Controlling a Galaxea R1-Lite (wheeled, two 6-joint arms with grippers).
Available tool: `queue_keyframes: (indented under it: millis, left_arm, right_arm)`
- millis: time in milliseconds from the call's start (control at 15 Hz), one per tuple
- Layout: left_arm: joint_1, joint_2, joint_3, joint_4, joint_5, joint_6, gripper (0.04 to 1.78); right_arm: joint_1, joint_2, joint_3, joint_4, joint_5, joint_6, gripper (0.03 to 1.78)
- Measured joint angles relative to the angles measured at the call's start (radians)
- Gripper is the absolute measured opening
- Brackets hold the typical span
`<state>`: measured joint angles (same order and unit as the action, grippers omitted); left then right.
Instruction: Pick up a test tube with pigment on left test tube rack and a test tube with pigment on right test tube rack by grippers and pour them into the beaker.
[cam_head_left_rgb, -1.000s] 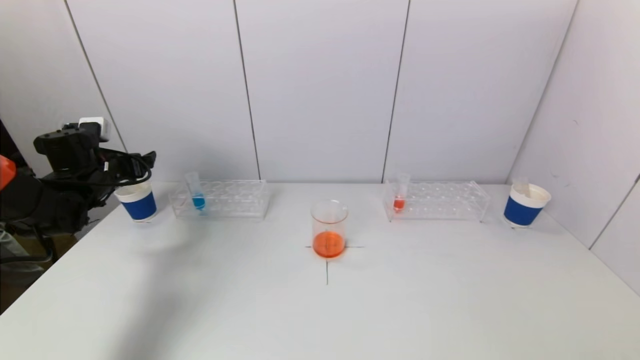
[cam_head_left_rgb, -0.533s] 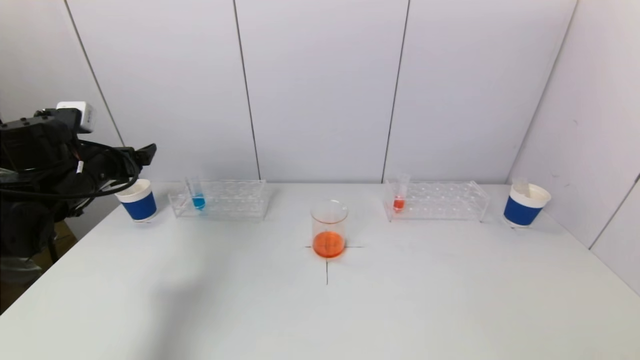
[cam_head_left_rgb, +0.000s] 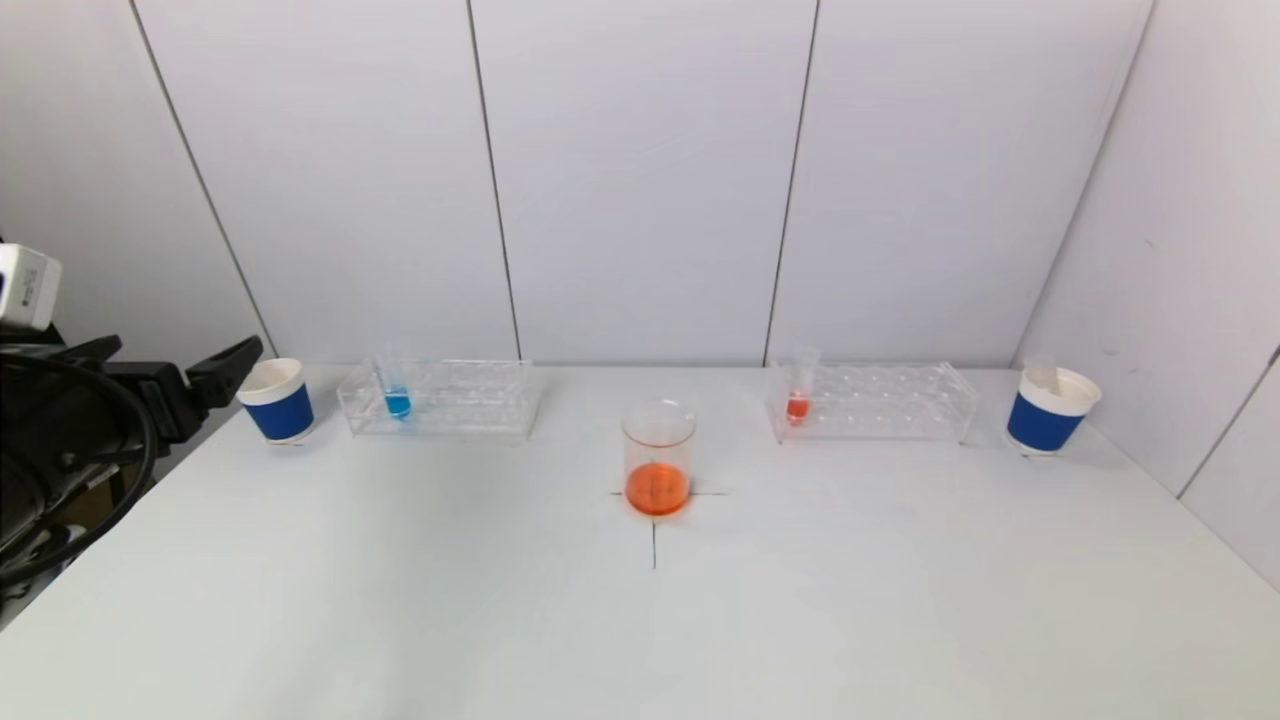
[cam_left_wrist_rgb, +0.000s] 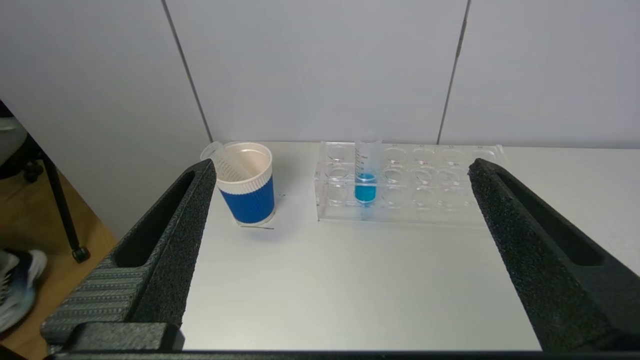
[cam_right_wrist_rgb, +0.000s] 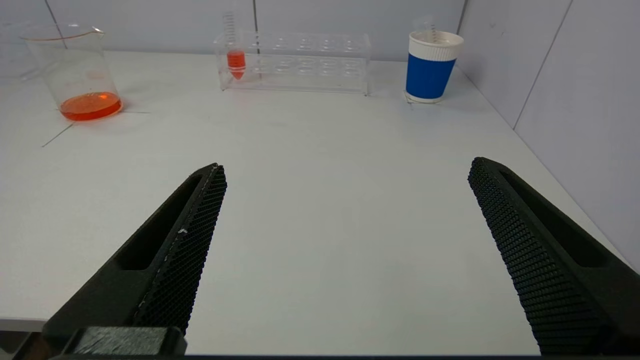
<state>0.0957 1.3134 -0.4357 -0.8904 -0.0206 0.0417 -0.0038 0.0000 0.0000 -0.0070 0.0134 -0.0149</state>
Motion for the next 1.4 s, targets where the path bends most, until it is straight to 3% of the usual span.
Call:
queue_keyframes:
  millis: [267,867,1400]
  left_arm:
    - [-0.035,-0.201,0.066,0.124,-0.005,-0.002,1.76]
    - [-0.052,-0.732,0.121,0.666,-0.066,-0.009,1.76]
    - [-0.059,-1.054,0.158,0.937,-0.063,-0.011,1.76]
  right_arm:
    - [0.000,0.000,0.000,0.000,0.000,0.000,1.76]
    - [0.000,0.000,0.000,0.000,0.000,0.000,1.76]
    - [0.000,0.000,0.000,0.000,0.000,0.000,1.76]
